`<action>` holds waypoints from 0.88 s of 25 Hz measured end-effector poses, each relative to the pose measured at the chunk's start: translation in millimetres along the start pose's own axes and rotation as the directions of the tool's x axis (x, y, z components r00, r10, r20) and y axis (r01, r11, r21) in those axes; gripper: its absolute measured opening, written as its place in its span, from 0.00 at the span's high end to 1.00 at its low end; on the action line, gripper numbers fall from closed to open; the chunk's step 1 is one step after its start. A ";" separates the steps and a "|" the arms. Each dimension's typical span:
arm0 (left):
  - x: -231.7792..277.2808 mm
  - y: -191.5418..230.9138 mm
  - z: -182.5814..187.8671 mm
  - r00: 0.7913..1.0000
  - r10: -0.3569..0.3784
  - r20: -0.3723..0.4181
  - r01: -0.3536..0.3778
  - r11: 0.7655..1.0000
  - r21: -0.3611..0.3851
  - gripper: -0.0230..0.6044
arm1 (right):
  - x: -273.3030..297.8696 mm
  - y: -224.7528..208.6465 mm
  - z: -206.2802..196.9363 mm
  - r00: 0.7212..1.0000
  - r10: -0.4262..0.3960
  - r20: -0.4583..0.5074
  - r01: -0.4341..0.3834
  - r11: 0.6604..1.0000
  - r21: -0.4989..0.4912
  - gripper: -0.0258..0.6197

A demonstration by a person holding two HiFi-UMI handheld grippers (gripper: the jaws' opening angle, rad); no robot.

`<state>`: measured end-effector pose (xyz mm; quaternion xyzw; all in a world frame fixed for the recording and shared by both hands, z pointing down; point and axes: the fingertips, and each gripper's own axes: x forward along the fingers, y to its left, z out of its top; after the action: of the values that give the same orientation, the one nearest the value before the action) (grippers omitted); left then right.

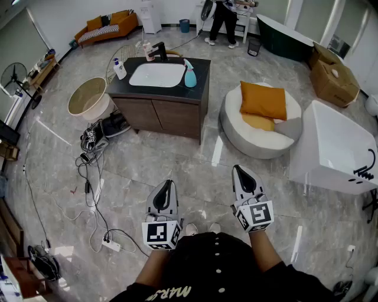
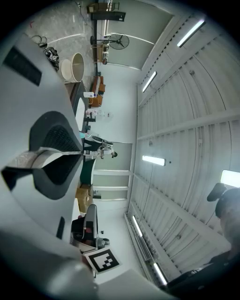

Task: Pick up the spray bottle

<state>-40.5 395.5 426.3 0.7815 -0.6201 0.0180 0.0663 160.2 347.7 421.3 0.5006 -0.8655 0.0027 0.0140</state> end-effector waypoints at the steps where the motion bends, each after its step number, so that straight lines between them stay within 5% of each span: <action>1: 1.2 1.0 0.4 1.000 -0.001 0.000 0.001 1.000 0.001 0.92 | 2.0 0.3 0.9 1.000 0.002 0.002 -0.002 1.000 0.000 0.97; 22: 0.8 37.5 -8.1 0.998 -0.052 -0.037 0.053 0.999 0.014 0.92 | 27.5 22.9 -1.5 0.999 -0.053 0.008 0.052 0.999 0.011 0.97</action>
<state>-76.4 387.4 437.6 0.7975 -0.5980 0.0351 0.0722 126.7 335.4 423.7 0.5233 -0.8521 0.0051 0.0077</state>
